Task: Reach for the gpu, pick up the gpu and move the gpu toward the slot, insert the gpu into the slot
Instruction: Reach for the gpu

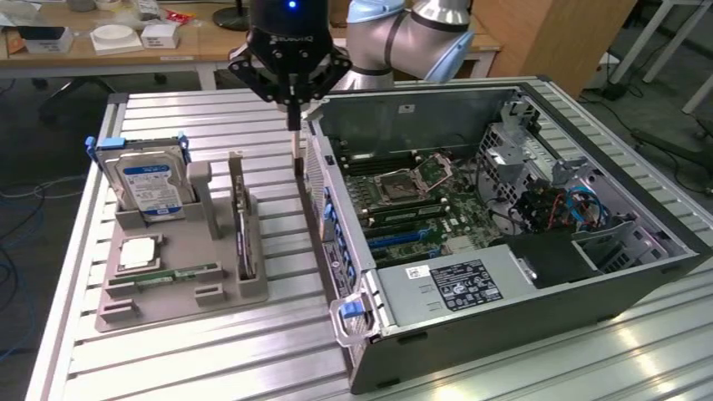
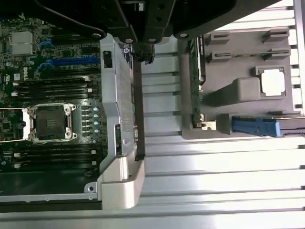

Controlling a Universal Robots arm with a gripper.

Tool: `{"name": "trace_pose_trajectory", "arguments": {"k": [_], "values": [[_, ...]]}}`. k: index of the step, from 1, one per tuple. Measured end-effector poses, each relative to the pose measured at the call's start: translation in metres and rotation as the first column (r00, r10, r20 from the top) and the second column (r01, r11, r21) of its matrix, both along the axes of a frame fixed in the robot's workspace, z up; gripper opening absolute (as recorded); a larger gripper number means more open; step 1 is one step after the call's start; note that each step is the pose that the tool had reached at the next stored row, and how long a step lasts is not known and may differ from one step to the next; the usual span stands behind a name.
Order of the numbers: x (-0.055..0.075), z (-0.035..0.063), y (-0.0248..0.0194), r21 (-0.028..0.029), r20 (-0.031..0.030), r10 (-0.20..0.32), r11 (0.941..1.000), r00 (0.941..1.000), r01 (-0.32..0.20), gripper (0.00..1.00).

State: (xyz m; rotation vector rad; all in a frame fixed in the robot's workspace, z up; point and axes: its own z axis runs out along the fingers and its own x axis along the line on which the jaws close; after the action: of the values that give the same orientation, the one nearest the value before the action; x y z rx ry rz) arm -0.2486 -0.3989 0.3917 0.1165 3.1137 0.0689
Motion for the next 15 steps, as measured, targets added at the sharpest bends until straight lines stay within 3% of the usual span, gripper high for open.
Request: {"name": "trace_pose_trajectory", "arguments": {"k": [15], "values": [[-0.049,-0.0014,0.0,0.0,-0.0005,0.0,1.0,1.0,0.0,0.1]]}}
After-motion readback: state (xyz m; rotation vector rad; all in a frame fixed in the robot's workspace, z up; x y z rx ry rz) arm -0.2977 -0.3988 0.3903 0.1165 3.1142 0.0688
